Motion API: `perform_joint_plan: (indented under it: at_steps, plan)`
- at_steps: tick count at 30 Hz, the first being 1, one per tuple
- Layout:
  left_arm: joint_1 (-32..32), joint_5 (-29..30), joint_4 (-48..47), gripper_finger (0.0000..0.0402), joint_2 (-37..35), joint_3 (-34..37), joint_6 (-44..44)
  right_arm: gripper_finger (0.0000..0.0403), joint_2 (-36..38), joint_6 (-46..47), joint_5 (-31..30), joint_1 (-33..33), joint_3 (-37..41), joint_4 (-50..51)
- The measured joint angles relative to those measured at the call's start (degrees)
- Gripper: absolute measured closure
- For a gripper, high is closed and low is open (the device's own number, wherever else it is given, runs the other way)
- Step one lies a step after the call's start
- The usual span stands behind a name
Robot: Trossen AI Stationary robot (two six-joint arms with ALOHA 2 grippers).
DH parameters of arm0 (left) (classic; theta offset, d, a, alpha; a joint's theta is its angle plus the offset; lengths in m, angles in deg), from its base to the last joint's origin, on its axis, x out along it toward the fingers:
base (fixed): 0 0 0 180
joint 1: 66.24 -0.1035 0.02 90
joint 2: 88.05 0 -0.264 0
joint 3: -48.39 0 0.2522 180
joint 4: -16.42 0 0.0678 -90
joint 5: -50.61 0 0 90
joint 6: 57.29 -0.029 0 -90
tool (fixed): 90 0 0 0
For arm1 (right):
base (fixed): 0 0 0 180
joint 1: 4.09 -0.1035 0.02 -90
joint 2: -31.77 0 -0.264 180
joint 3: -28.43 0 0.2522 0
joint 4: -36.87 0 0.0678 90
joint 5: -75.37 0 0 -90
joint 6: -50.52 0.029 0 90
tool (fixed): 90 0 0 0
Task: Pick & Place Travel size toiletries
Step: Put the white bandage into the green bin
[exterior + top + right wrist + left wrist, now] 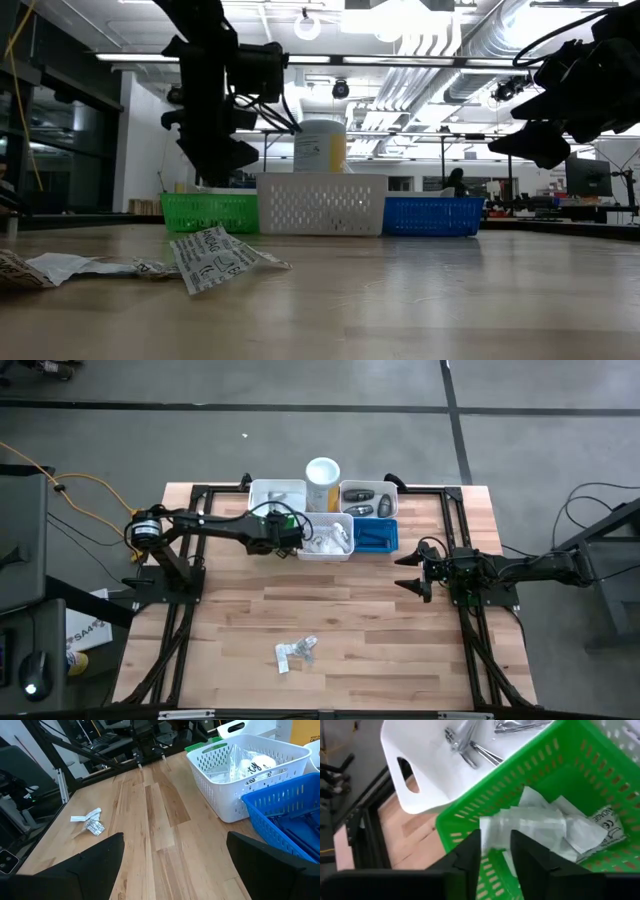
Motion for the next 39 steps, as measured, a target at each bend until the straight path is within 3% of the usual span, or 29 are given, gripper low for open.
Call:
perform_joint_plan:
  at_steps: [5,10,17,25,31,39]
  plan:
    - [4.7,1.9,-3.6,0.0261,-1.2,0.0,1.1,0.0057,0.0,0.0,0.0,0.0,0.0,0.0]
    - [16.5,2.2,-10.8,0.0255,-4.8,-0.1,8.6,0.0057,0.0,0.0,0.0,0.0,0.0,0.0]
    - [33.2,-9.2,-13.6,0.0254,-5.6,-0.1,19.5,0.0057,0.0,0.0,0.0,0.0,0.0,0.1]
    - [45.4,-13.8,-0.1,0.0254,-3.0,-0.1,4.5,0.0057,0.0,0.0,0.0,0.0,0.0,0.1]
    - [49.4,-19.8,9.9,0.0254,0.4,-0.1,-4.9,0.0057,0.0,0.0,0.1,0.0,0.0,0.2]
    - [56.7,-20.6,18.9,0.0254,5.4,-0.1,-16.0,0.0057,0.0,0.0,0.1,0.0,0.0,0.2]
